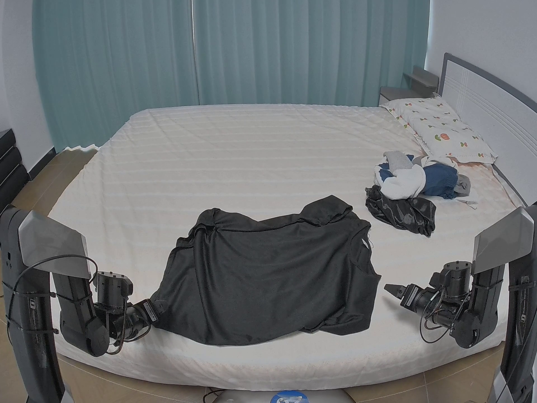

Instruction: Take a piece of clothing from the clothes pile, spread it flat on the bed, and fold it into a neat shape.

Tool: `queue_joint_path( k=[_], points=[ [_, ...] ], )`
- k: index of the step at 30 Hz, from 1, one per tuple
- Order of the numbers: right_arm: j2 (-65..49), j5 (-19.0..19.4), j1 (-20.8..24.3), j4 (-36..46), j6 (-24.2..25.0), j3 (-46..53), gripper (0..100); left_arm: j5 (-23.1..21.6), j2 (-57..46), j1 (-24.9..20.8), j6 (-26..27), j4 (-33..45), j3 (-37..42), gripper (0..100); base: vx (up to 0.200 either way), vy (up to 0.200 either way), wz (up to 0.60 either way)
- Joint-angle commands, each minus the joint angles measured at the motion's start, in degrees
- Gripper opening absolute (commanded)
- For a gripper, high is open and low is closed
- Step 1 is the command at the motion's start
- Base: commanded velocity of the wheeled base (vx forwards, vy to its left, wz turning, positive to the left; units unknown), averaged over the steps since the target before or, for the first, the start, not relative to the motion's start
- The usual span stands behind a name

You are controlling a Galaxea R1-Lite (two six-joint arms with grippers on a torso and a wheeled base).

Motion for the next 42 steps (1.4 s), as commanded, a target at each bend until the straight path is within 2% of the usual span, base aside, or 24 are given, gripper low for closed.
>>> queue_joint_path(
  k=[1,3,4,10,15,18,24,28,29,35,42],
  points=[
    [0.2,0.0,0.5,-0.6,0.0,-0.3,100,0.0,1.3,-0.2,-0.1,-0.1,-1.1,100,0.000,0.000,0.00],
    [0.4,0.0,0.7,-0.5,0.0,-0.5,100,0.0,1.0,-0.2,-0.4,-0.1,-1.4,100,0.000,0.000,0.00],
    [0.4,0.0,0.7,-0.5,0.0,-0.6,100,0.0,0.9,-0.3,-0.5,-0.1,-1.2,0,0.000,0.000,0.00],
    [1.8,0.0,1.5,-0.1,0.0,-3.1,100,0.0,-0.3,0.2,-0.6,-0.1,-0.4,0,0.000,0.000,0.00],
    [4.4,-0.1,3.8,0.6,-0.1,-7.1,100,0.1,-4.0,2.4,-2.1,-0.2,-0.5,0,0.000,0.000,0.00],
    [5.3,-0.2,4.8,3.8,-0.1,-10.3,100,0.0,-5.1,3.1,-4.6,-0.2,-1.2,0,0.000,0.000,0.00],
    [5.5,-0.2,6.0,9.4,-0.1,-16.3,100,0.0,-5.2,5.9,-5.3,-0.3,-3.3,0,0.000,0.000,0.00],
    [5.6,-0.2,6.4,13.2,-0.1,-20.1,100,0.0,-5.0,6.4,-8.0,-0.3,-4.3,0,0.000,0.000,0.00],
    [5.7,-0.3,6.4,14.1,-0.1,-21.0,0,0.0,-5.0,6.4,-8.3,-0.3,-4.4,0,0.000,0.000,0.00],
    [6.3,-1.9,6.0,15.2,0.0,-24.1,0,0.0,-4.8,6.7,-10.2,-0.8,-5.8,0,0.000,0.000,0.00],
    [4.7,-3.6,2.9,15.4,0.0,-30.8,0,0.2,-4.3,7.5,-16.3,-0.9,-8.6,0,0.000,0.000,0.00]
  ],
)
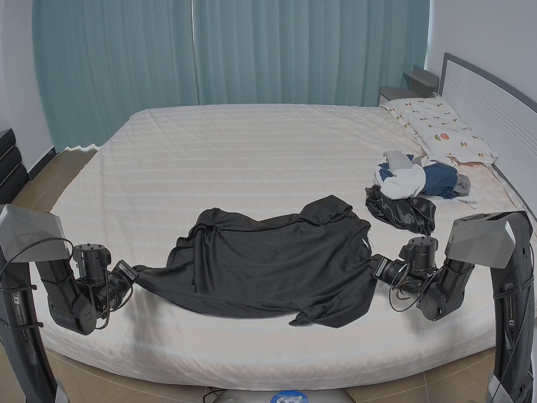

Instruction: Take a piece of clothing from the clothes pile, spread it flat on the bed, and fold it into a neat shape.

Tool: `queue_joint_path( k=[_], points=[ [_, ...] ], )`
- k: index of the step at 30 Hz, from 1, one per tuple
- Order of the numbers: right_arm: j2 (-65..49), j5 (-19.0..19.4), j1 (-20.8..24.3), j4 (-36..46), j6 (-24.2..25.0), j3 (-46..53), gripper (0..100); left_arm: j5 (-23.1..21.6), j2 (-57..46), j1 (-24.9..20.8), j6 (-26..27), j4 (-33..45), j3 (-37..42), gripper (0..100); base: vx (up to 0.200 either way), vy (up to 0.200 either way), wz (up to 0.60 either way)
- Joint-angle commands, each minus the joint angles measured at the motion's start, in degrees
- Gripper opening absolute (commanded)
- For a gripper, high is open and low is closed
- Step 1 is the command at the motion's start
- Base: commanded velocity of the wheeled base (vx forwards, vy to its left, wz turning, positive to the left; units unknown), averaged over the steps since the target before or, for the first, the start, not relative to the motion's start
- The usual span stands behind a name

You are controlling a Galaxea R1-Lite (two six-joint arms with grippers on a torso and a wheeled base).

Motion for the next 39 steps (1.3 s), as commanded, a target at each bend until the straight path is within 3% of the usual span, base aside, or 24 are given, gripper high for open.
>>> queue_joint_path(
  k=[1,7,13,14,17,24,30,34,39],
  points=[
    [-1.0,-0.3,-1.6,-0.1,0.0,-3.6,0,0.4,0.7,0.8,-2.0,-0.1,-2.1,0,0.000,0.000,0.00],
    [0.0,-0.4,-1.3,0.4,-0.1,-8.3,0,0.1,4.1,1.5,-6.8,-1.5,-5.6,0,0.000,0.000,0.00],
    [3.4,-2.6,-1.0,0.7,-0.1,-13.9,0,0.6,7.4,1.7,-7.3,-7.5,-6.8,0,0.000,0.000,0.00],
    [3.4,-2.6,-1.0,0.7,-0.1,-13.9,100,0.6,7.4,1.7,-7.3,-7.5,-6.8,0,0.000,0.000,0.00],
    [6.7,-4.7,-1.0,0.6,-0.1,-18.5,100,0.6,8.0,1.7,-7.4,-9.9,-6.6,0,0.000,0.000,0.00],
    [6.4,-4.5,-1.1,0.6,0.0,-17.3,100,0.5,8.9,1.7,-7.5,-9.9,-6.7,0,0.000,0.000,0.00],
    [-0.9,0.4,-1.7,0.1,0.3,-7.5,100,0.5,8.9,1.7,-7.6,-9.9,-6.7,0,0.000,0.000,0.00],
    [-5.0,6.6,0.1,0.2,0.3,2.9,100,0.2,8.8,1.8,-7.6,-9.9,-6.4,0,0.000,0.000,0.00],
    [-4.9,7.5,2.9,-0.1,0.2,7.3,100,0.0,8.7,1.8,-7.6,-9.9,-6.1,0,0.000,0.000,0.00]
  ],
)
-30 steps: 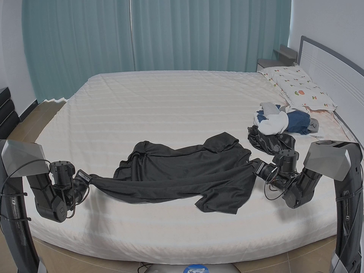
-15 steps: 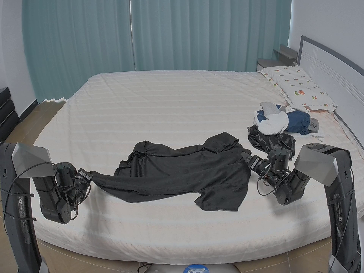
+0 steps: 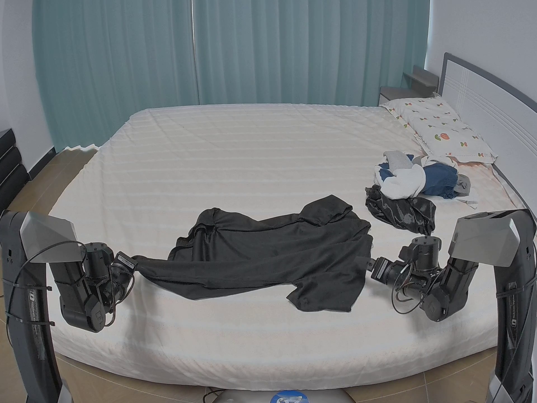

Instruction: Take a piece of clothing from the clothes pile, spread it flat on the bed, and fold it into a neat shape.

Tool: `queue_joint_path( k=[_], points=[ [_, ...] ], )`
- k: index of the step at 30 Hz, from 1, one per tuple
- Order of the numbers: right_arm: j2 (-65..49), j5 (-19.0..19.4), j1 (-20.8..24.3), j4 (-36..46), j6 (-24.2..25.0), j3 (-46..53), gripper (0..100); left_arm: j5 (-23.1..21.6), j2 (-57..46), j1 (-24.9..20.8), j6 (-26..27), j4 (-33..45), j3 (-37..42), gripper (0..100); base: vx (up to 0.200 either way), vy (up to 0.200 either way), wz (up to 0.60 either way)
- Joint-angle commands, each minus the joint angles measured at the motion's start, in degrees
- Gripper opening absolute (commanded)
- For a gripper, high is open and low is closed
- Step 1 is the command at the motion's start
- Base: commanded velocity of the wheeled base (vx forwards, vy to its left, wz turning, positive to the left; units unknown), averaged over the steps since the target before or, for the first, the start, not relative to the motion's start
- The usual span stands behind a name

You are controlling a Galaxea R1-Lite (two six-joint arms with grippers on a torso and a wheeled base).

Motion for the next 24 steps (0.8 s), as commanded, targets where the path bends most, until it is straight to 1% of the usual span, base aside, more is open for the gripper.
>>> queue_joint_path(
  k=[1,9,16,24],
  points=[
    [-2.9,1.9,4.1,-0.1,-0.3,6.5,100,-0.2,0.0,0.0,0.0,0.0,0.5,0,0.000,0.000,0.00],
    [-0.9,1.6,8.5,0.6,-0.4,6.3,100,-0.2,-0.1,0.0,0.0,0.0,0.5,0,0.000,0.000,0.00],
    [0.6,1.4,8.2,0.7,-0.6,6.9,100,-0.3,0.0,0.0,0.0,0.0,0.5,0,0.000,0.000,0.00],
    [2.3,1.3,9.0,-0.6,-0.6,5.5,100,-0.3,0.0,0.0,0.0,0.0,0.5,0,0.000,0.000,0.00]
  ],
)
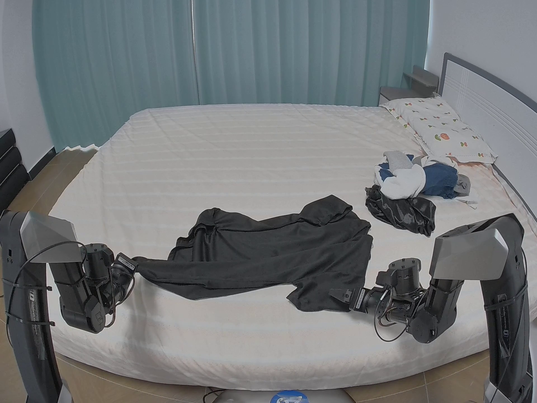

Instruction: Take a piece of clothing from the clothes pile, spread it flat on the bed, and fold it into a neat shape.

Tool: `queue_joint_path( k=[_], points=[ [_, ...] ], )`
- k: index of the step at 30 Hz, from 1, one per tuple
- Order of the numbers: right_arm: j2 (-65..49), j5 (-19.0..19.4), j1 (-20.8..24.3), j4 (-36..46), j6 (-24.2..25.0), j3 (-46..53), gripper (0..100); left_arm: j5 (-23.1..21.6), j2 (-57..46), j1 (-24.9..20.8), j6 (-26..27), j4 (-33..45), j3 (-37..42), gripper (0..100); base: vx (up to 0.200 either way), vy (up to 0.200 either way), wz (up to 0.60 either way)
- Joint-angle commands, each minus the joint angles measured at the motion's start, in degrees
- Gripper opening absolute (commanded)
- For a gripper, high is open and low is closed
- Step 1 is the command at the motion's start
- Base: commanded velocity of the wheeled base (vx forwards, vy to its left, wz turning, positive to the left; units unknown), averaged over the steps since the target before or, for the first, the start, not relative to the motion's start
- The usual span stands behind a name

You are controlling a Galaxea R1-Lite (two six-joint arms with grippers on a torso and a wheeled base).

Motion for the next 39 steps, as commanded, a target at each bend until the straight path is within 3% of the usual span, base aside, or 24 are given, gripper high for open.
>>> queue_joint_path(
  k=[1,2,3,9,17,22,25,30,37,39],
  points=[
    [0.7,0.0,0.4,0.1,0.0,-0.6,100,0.0,0.0,0.0,0.0,0.0,0.0,0,0.000,0.000,0.00],
    [0.7,0.0,0.4,0.1,0.0,-0.6,100,0.0,0.0,0.0,0.0,0.0,0.0,0,0.000,0.000,0.00],
    [0.3,-0.1,0.1,-0.1,0.0,-0.2,0,0.0,0.0,0.0,0.0,0.0,0.0,0,0.000,0.000,0.00],
    [-3.0,-0.6,-1.9,0.7,-0.2,3.0,0,0.0,0.1,0.0,0.2,0.0,0.0,0,0.000,0.000,0.00],
    [-11.8,2.9,-6.6,0.7,-0.5,14.5,0,-0.2,-1.9,-0.2,1.9,-0.3,4.7,0,0.000,0.000,0.00],
    [-15.1,4.0,-6.6,0.8,-0.6,18.2,0,-2.4,-3.6,-0.4,4.7,-0.5,8.7,0,0.000,0.000,0.00],
    [-18.2,4.2,-7.1,1.0,-2.8,22.6,0,-3.4,-6.0,-0.4,7.7,-0.6,12.4,0,0.000,0.000,0.00],
    [-21.2,4.4,-8.2,1.3,-4.1,27.6,0,-3.7,-6.8,-2.2,17.7,0.0,18.0,0,0.000,0.000,0.00],
    [-23.4,4.4,-9.5,1.3,-7.8,33.9,0,-3.1,-6.9,-8.1,21.2,0.9,23.2,0,0.000,0.000,0.00],
    [-23.6,4.4,-9.7,1.3,-9.7,36.6,0,-2.7,-6.9,-9.2,25.1,2.2,25.4,0,0.000,0.000,0.00]
  ],
)
